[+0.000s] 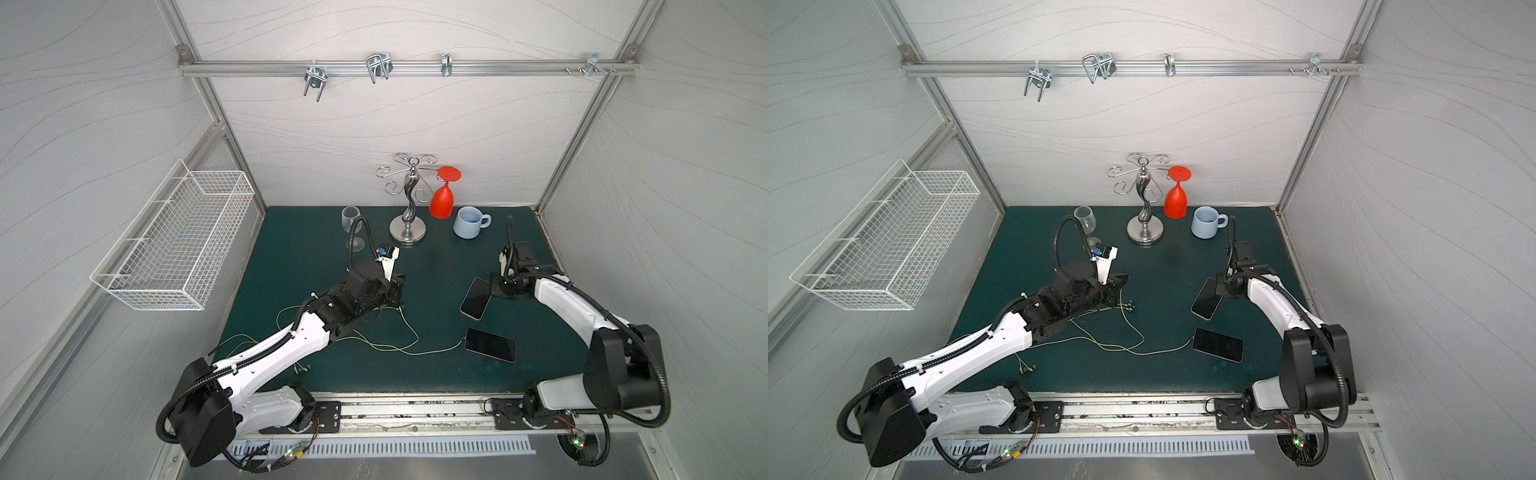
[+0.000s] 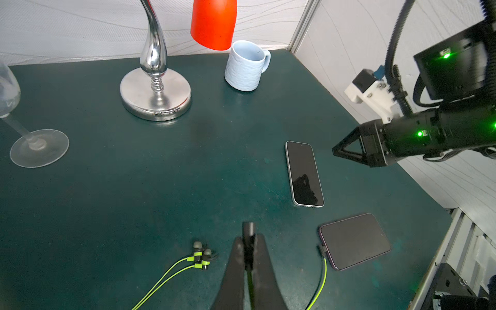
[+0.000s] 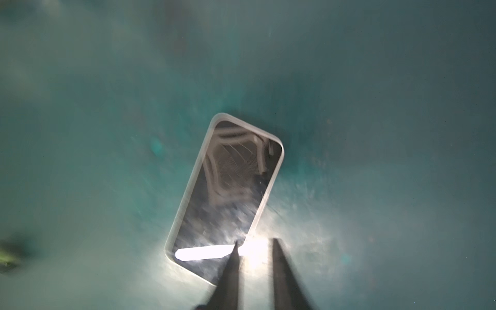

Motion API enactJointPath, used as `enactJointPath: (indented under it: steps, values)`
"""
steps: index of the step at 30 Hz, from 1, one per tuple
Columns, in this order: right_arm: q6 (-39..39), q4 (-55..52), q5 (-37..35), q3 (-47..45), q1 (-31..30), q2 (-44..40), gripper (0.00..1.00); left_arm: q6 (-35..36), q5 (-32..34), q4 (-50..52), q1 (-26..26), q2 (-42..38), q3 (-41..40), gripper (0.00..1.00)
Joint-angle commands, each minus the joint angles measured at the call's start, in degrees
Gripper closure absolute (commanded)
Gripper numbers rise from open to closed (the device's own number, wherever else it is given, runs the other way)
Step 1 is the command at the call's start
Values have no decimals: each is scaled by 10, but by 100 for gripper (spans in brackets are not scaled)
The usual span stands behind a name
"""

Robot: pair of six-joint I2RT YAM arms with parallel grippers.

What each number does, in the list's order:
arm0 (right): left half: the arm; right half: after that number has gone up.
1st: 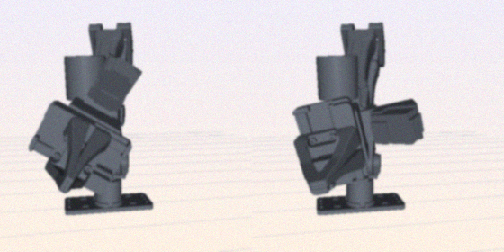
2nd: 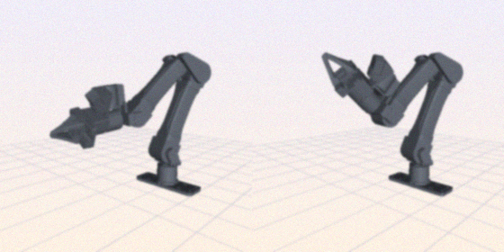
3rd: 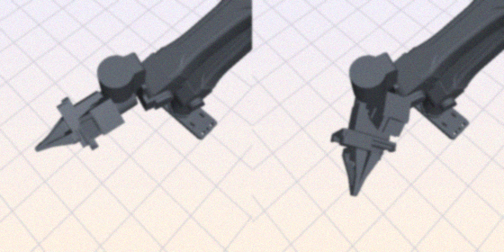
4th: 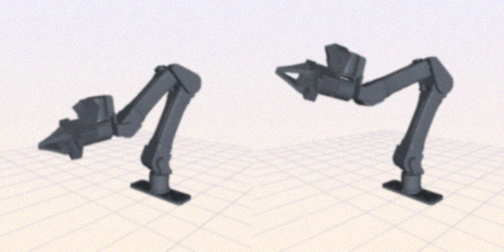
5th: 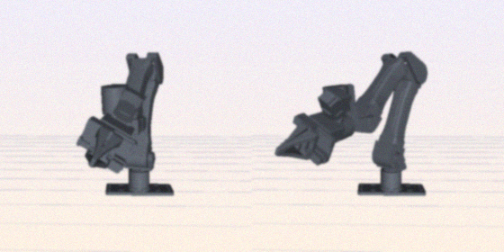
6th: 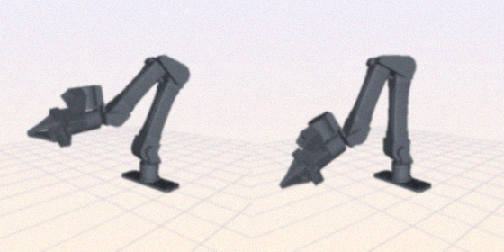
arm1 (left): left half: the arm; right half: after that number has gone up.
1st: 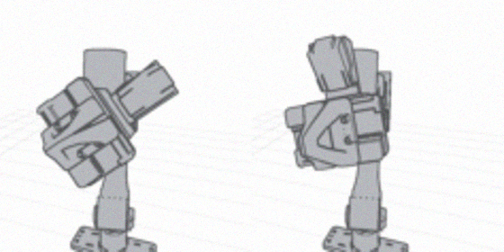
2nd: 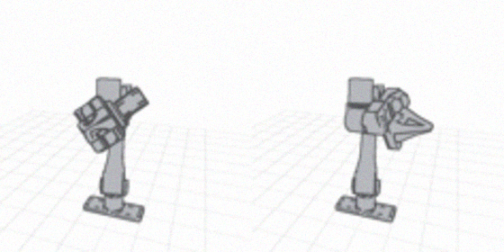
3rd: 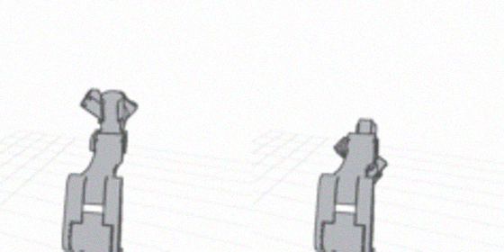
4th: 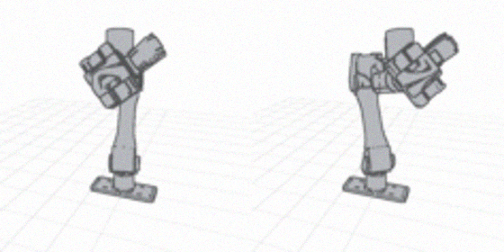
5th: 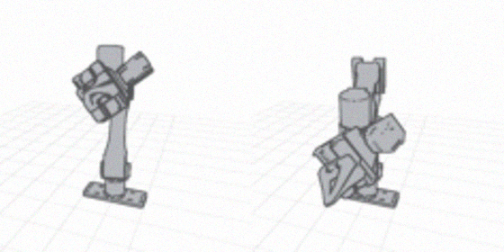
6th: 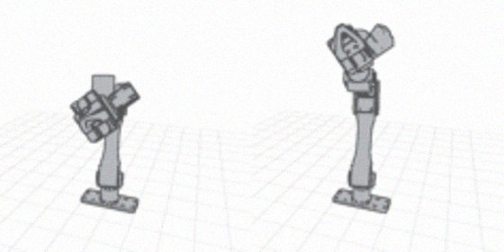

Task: Plug wired earphones into phones
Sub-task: Pick up the phone at the center of the board.

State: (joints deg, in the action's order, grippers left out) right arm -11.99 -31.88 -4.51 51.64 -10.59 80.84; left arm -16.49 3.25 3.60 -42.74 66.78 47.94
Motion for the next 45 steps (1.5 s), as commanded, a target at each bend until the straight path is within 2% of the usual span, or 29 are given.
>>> enactJointPath:
  steps: [1, 13, 18, 23, 27, 35, 38, 45]
  values:
    - [84, -28, 18, -11, -3, 17, 91, 7, 12, -10, 0, -13, 1, 100]
    - [89, -41, 6, 24, -48, 121, 95, 6, 9, -11, 0, 3, 2, 100]
    - [77, -61, -9, 38, -61, 134, 94, 5, 6, -13, 0, 7, 1, 100]
    - [-8, -72, -73, 29, -58, 96, 94, 5, 11, -12, 0, 5, -1, 100]
    - [-80, -72, -24, 14, -28, 70, 94, 8, 9, -10, 0, 5, 0, 100]
    - [-138, -36, 34, -19, -27, 99, 94, 1, 8, -8, 0, 4, -3, 100]
    - [-146, -20, 45, -20, -42, 114, 93, -3, 3, -10, 0, 4, -4, 100]
    - [-150, 5, 34, 11, -122, 140, 91, -9, 10, -7, 0, -3, -14, 100]
